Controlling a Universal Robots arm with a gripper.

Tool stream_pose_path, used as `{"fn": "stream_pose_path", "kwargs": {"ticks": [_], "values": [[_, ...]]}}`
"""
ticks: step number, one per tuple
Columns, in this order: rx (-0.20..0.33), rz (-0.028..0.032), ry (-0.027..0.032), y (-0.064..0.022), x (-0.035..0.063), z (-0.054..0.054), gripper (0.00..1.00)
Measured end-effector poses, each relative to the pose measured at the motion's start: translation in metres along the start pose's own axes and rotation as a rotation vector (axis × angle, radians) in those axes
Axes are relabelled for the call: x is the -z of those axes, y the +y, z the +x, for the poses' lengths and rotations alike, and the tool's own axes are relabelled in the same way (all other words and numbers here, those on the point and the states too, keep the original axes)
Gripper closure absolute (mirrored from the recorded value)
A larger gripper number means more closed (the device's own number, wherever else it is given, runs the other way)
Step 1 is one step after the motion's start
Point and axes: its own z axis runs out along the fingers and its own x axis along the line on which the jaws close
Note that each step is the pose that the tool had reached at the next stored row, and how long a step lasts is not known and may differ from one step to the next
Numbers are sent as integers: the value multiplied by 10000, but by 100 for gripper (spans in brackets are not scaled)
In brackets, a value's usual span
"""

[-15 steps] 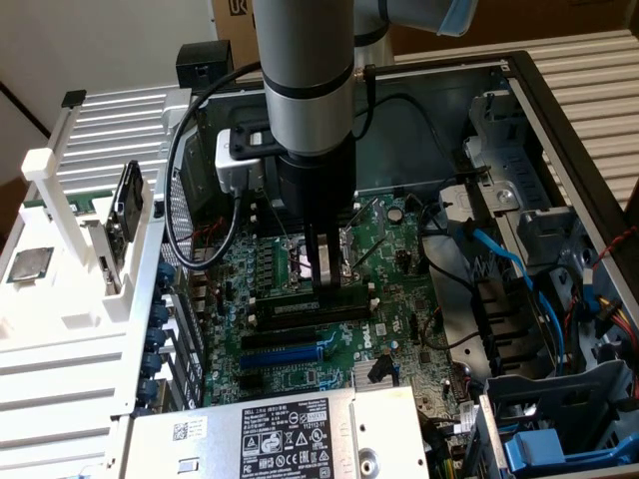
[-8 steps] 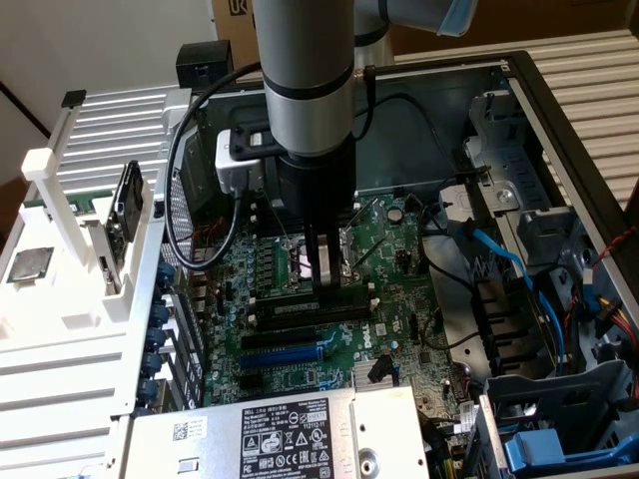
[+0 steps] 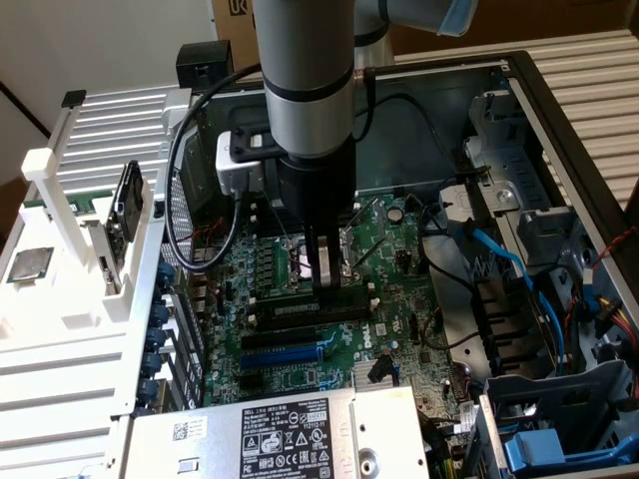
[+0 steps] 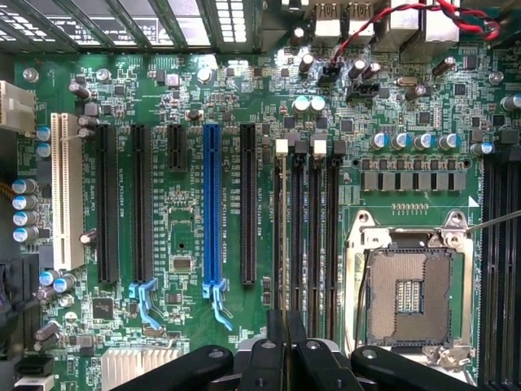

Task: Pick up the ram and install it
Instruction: 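Insert the ram into the slot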

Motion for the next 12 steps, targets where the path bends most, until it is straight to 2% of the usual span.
{"fn": "stream_pose_path", "kwargs": {"ticks": [12], "values": [[0, -1, 1, 1, -34, 0, 88]]}}
